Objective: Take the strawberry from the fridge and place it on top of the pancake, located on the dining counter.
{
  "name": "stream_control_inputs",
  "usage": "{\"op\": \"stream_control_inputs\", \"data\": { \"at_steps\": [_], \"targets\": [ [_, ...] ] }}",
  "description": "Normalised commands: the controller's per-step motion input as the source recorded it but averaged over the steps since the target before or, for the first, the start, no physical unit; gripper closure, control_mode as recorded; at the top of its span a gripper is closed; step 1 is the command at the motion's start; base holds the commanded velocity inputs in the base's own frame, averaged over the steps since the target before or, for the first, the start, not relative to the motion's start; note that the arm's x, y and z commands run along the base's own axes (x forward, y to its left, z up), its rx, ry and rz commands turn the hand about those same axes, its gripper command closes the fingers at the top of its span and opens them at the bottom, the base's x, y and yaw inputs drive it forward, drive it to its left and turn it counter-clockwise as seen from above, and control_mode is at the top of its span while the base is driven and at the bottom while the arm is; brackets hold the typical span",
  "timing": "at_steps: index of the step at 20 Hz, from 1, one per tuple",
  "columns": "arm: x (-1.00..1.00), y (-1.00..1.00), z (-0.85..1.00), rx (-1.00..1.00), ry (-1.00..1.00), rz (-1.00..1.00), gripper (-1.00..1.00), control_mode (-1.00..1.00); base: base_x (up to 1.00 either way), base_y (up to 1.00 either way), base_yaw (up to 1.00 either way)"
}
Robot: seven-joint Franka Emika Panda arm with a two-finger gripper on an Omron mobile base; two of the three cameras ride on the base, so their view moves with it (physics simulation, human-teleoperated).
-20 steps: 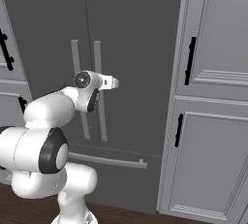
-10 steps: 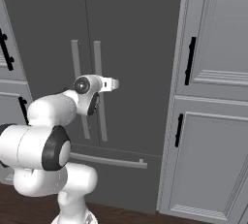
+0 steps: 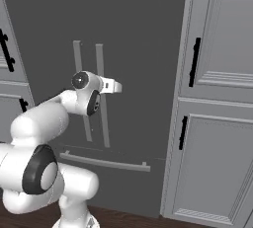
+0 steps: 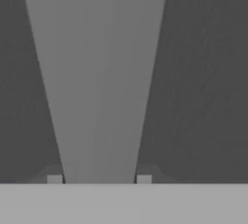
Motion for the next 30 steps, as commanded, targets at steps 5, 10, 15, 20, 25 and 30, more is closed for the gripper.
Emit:
{"op": "stream_control_inputs", "data": {
  "at_steps": [5, 10, 15, 20, 25, 30],
  "targets": [
    [-0.70, -0.65, -0.14, 0.00, 0.11, 0.00, 1.00, -1.00, 0.00, 0.00, 0.00],
    [-0.77, -0.65, -0.02, 0.00, 0.14, 0.00, 1.00, -1.00, 0.00, 0.00, 0.00],
    [-0.74, -0.68, -0.03, 0.00, 0.13, 0.00, 1.00, -1.00, 0.00, 0.00, 0.00],
    [-0.83, -0.89, -0.08, 0.00, 0.09, 0.00, 1.00, -1.00, 0.00, 0.00, 0.00],
    [-0.83, -0.88, 0.00, 0.02, 0.12, 0.00, 1.00, -1.00, 0.00, 0.00, 0.00],
    [-0.66, -0.46, 0.63, 0.00, 0.01, -0.01, -1.00, -1.00, 0.00, 0.00, 0.00]
  ]
}}
